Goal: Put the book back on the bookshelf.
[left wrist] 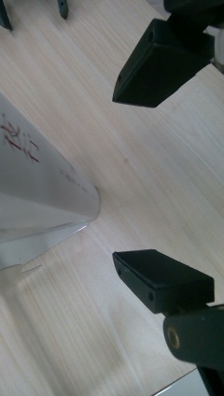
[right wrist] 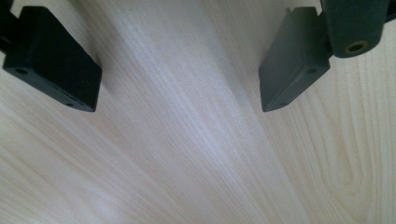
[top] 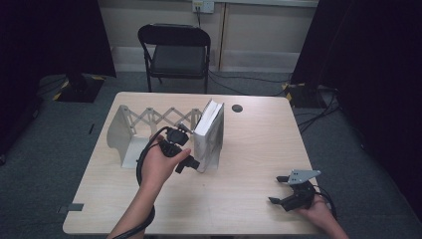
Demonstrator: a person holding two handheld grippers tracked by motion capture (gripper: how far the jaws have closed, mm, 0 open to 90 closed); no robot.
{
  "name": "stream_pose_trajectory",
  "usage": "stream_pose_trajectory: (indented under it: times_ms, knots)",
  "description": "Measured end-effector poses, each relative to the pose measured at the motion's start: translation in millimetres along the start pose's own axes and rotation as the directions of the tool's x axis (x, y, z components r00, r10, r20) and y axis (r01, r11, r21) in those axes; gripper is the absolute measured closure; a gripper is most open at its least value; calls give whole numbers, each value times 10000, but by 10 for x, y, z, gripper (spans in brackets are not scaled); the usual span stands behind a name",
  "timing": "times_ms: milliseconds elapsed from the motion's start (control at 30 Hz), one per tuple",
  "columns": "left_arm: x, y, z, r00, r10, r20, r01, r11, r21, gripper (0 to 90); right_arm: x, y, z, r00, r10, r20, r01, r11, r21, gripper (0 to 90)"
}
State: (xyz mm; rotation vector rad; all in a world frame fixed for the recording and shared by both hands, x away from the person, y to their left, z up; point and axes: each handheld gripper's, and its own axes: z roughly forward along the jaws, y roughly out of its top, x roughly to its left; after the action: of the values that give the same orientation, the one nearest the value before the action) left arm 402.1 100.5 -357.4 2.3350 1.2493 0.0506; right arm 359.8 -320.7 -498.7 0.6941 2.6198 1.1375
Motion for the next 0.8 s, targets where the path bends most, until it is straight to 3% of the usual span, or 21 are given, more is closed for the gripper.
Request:
stream_pose_trajectory:
  times_ms: [800]
  knots:
    - [107,-169,15,9999,-157,15,157,9997,-178,189,0,0,0,10000,-2,-8,2,10000,1,127]
